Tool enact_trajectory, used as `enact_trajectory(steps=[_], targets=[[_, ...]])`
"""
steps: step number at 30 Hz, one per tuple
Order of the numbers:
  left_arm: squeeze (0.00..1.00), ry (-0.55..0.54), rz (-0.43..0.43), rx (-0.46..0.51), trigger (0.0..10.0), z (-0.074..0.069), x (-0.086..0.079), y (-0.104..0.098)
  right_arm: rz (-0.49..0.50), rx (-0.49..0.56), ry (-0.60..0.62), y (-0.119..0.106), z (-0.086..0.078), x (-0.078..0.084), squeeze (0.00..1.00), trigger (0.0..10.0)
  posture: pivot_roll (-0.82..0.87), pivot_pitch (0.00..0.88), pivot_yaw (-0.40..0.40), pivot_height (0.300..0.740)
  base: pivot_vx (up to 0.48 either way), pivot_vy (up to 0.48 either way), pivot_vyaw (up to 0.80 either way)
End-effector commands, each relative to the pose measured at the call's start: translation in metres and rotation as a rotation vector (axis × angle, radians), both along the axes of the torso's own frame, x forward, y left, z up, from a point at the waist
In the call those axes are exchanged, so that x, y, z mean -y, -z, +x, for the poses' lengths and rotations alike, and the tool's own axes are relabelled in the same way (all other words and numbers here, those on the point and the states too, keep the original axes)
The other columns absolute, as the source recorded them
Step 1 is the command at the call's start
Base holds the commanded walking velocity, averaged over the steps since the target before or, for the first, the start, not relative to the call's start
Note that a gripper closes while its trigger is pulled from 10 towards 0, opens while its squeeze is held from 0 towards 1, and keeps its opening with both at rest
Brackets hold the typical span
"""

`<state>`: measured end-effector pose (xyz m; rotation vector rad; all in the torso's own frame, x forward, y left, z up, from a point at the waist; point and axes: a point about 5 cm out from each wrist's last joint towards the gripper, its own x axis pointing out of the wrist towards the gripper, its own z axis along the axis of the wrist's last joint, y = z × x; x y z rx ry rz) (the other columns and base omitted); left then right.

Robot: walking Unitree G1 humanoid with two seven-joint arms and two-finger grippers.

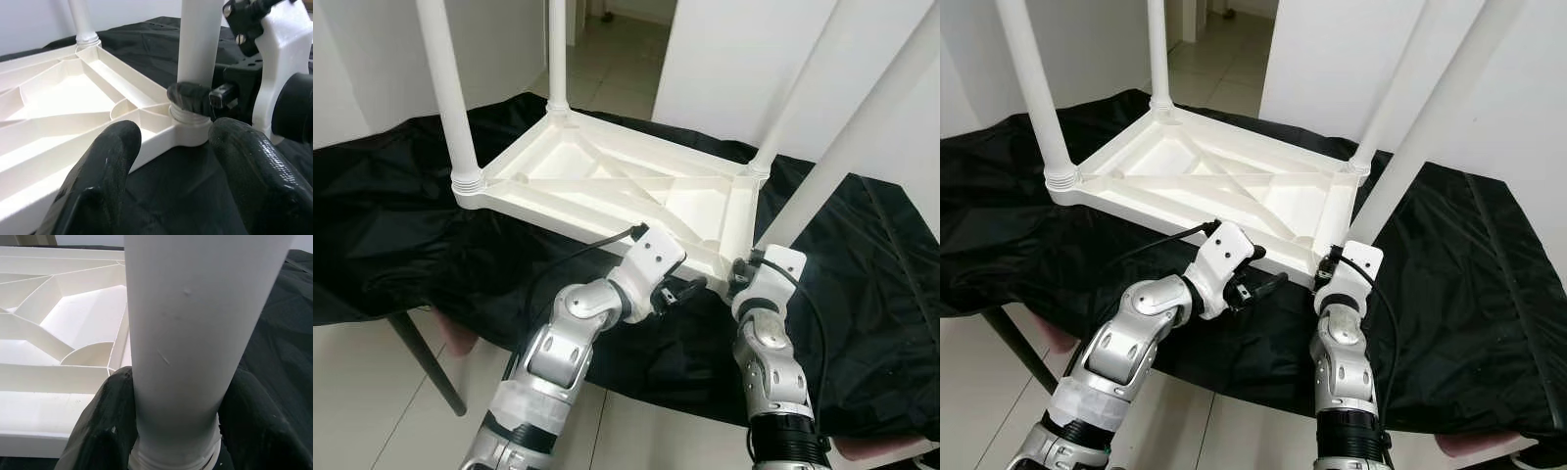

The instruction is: Building children table

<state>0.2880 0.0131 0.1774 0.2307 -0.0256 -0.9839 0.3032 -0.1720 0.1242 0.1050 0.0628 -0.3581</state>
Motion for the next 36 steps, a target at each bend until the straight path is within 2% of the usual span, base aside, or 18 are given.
enact_trajectory(steps=[1,2,3,4,13,14,15,17,20,22,26,32,35,36], targets=[[0.0,-0.056,0.003,0.002,10.0,0.002,0.002,0.002,-0.017,-0.031,0.022,0.005,-0.003,0.011,0.0,10.0,-0.01,0.0,-0.12,0.74,0.0,0.0,0.0],[0.0,-0.057,0.003,0.001,10.0,0.002,0.002,0.002,-0.023,-0.022,0.01,0.004,-0.004,0.014,0.07,10.0,-0.01,0.0,-0.122,0.74,0.0,0.0,0.0],[0.0,-0.057,0.003,0.001,10.0,0.002,0.002,0.002,-0.023,-0.022,0.01,0.004,-0.004,0.014,0.07,10.0,-0.01,0.0,-0.122,0.74,0.0,0.0,0.0],[0.0,-0.058,0.003,0.002,10.0,0.002,0.002,0.002,-0.016,-0.001,-0.017,0.002,-0.005,0.019,1.0,10.0,-0.01,0.0,-0.124,0.74,0.0,0.0,0.0],[0.0,-0.057,0.003,0.003,10.0,0.0,0.003,0.003,-0.104,0.024,-0.166,-0.002,-0.008,0.042,1.0,10.0,-0.01,0.0,-0.135,0.74,0.0,0.0,0.0],[0.0,-0.059,0.001,0.003,10.0,0.001,0.003,0.003,-0.098,0.029,-0.21,-0.002,-0.009,0.044,0.0,10.0,-0.01,0.0,-0.135,0.74,0.0,0.0,0.0],[0.0,-0.061,-0.001,0.004,10.0,0.001,0.003,0.003,-0.065,0.032,-0.321,-0.002,-0.008,0.048,0.0,10.0,-0.01,0.0,-0.14,0.74,0.0,0.0,0.0],[0.0,-0.061,-0.001,0.004,10.0,0.001,0.003,0.003,-0.056,0.032,-0.348,-0.002,-0.008,0.049,0.0,10.0,-0.01,0.0,-0.14,0.74,0.0,0.0,0.0],[0.0,-0.058,0.002,0.005,10.0,0.001,0.003,0.003,-0.108,0.022,-0.461,-0.004,-0.004,0.057,0.0,10.0,-0.02,0.0,-0.139,0.74,0.0,0.0,0.0],[0.0,-0.058,0.002,0.005,10.0,0.002,0.003,0.003,-0.125,0.021,-0.481,-0.005,-0.004,0.059,0.0,10.0,-0.02,0.0,-0.139,0.74,0.0,0.0,0.0],[0.0,-0.051,0.008,0.012,10.0,0.002,0.002,0.002,-0.175,-0.018,-0.755,-0.007,0.008,0.063,0.0,10.0,-0.01,0.0,-0.127,0.74,0.0,0.0,0.0],[0.0,-0.049,0.009,0.013,10.0,0.002,0.002,0.001,-0.183,-0.025,-0.802,-0.006,0.01,0.062,0.0,10.0,-0.01,0.0,-0.125,0.74,0.0,0.0,0.0],[0.0,-0.048,0.012,0.016,10.0,0.002,0.001,0.0,-0.186,-0.049,-0.932,-0.005,0.02,0.054,0.0,10.0,0.0,0.0,-0.12,0.74,0.0,0.0,0.0],[0.0,-0.048,0.012,0.016,10.0,0.002,0.001,0.0,-0.186,-0.049,-0.932,-0.005,0.02,0.054,0.0,10.0,0.0,0.0,-0.12,0.74,0.0,0.0,0.0]])
